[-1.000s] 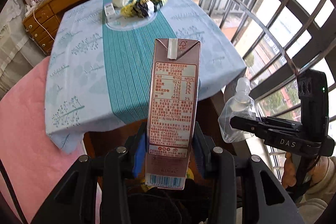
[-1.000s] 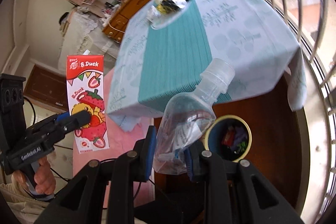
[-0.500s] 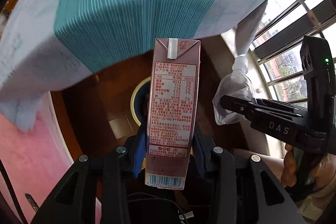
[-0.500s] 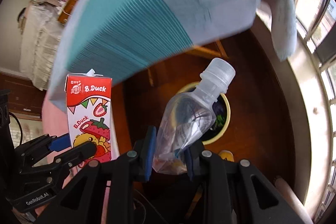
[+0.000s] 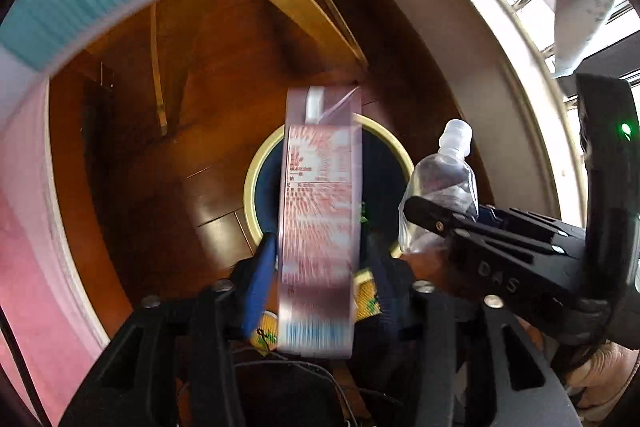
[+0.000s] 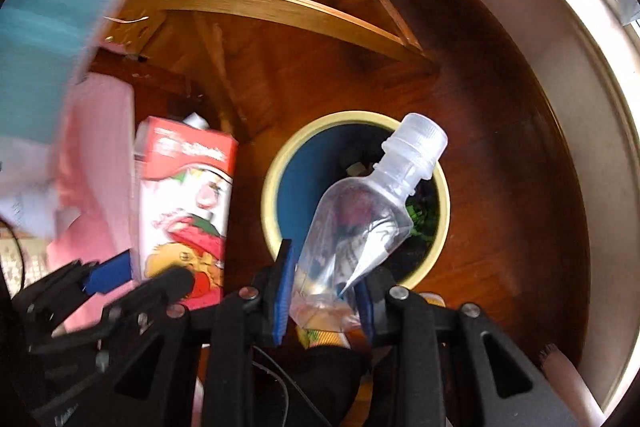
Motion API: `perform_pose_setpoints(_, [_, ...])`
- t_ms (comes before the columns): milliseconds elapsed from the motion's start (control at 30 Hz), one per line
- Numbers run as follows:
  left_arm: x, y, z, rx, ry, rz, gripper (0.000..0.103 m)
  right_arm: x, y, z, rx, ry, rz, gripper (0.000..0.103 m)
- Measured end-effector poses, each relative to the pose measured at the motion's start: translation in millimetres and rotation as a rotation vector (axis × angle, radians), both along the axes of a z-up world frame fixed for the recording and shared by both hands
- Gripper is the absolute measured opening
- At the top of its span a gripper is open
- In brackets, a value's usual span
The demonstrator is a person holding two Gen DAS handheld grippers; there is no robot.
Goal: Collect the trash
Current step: 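Carry the carton and bottle over the floor bin and open both tools, then raise both tools back toward the table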
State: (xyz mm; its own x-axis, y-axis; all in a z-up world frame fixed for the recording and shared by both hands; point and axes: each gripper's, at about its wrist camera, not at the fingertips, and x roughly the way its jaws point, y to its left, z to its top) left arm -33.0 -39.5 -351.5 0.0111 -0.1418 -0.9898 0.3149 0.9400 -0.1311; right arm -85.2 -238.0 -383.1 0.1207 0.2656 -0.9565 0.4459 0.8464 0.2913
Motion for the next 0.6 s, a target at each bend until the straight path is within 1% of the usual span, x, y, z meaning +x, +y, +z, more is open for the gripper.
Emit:
perform_pose_setpoints(33, [3,1,-8,0.014,-0.010,0.004,0.067,3,-1,-8,-0.006,0.008,-0.006,0.029])
perform_pose_setpoints(67, [6,3,-14,0.039,-0.031,0.016,0.073,6,-4,-15,-0.017,0.013,-0.013,0.031])
perform_pose_setpoints(100, [9,4,-17,0.045,-0.035,0.023,0.076,8,-6,-21,-0.031,0.009,-0.020,0.034])
perform_pose_setpoints(167, [12,9,-22,0.054,-0.037,0.043,0.086,10,-6,-24,-0.046,-0.008,-0.025,0.049])
perform_pose_setpoints(233, [10,14,-22,0.065,-0.053,0.057,0.086,10,-7,-25,-0.043,-0.021,-0.026,0.060])
perform_pose_setpoints(300, [5,20,-17,0.086,-0.072,0.062,0.086,9,-8,-27,-0.036,-0.022,-0.026,0.060])
perform_pose_setpoints(400, [4,22,-8,0.092,-0.080,0.077,0.086,9,-2,-24,-0.049,-0.016,-0.021,0.060])
perform_pose_setpoints(533, [4,31,16,0.085,-0.081,0.116,0.086,6,1,-2,-0.053,-0.028,-0.031,0.060])
perform_pose_setpoints(600, [4,34,28,0.083,-0.081,0.131,0.086,5,4,14,-0.070,-0.044,-0.026,0.060])
